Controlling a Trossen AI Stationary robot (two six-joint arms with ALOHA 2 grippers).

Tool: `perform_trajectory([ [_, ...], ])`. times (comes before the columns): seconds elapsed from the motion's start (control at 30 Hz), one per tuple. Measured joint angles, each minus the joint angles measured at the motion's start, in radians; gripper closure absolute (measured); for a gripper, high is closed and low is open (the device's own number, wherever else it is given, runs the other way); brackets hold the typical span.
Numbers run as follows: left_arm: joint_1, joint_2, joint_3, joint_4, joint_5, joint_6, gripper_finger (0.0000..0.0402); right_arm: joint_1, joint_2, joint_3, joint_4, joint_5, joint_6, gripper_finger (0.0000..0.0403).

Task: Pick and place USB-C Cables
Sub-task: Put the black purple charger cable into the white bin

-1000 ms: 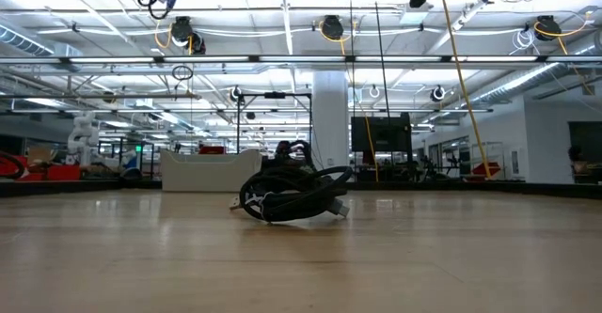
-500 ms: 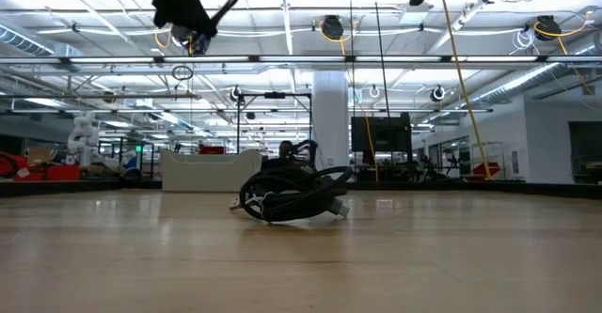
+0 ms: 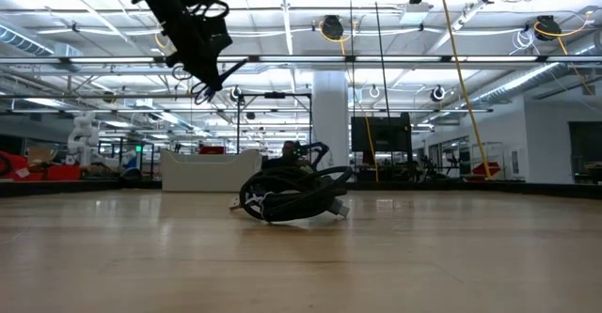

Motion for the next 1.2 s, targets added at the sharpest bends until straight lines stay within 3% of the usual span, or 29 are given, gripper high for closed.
perform_trajectory([
  [0.27, 0.065, 0.171, 0.22, -0.206, 0.002, 0.058, 0.0384, 0.0, 0.0, 0.0, 0.0, 0.0, -0.008, 0.031],
  [0.47, 0.092, 0.289, 0.311, -0.292, 0.062, 0.108, 0.0391, 0.0, 0.0, 0.0, 0.0, 0.0, -0.006, 0.031],
  [0.9, 0.127, 0.455, 0.324, -0.362, 0.076, 0.278, 0.0389, 0.0, 0.0, 0.0, 0.0, 0.0, -0.006, 0.031],
  [1.2, 0.129, 0.551, 0.323, -0.351, 0.08, 0.308, 0.0389, 0.0, 0.0, 0.0, -0.001, 0.0, -0.004, 0.031],
])
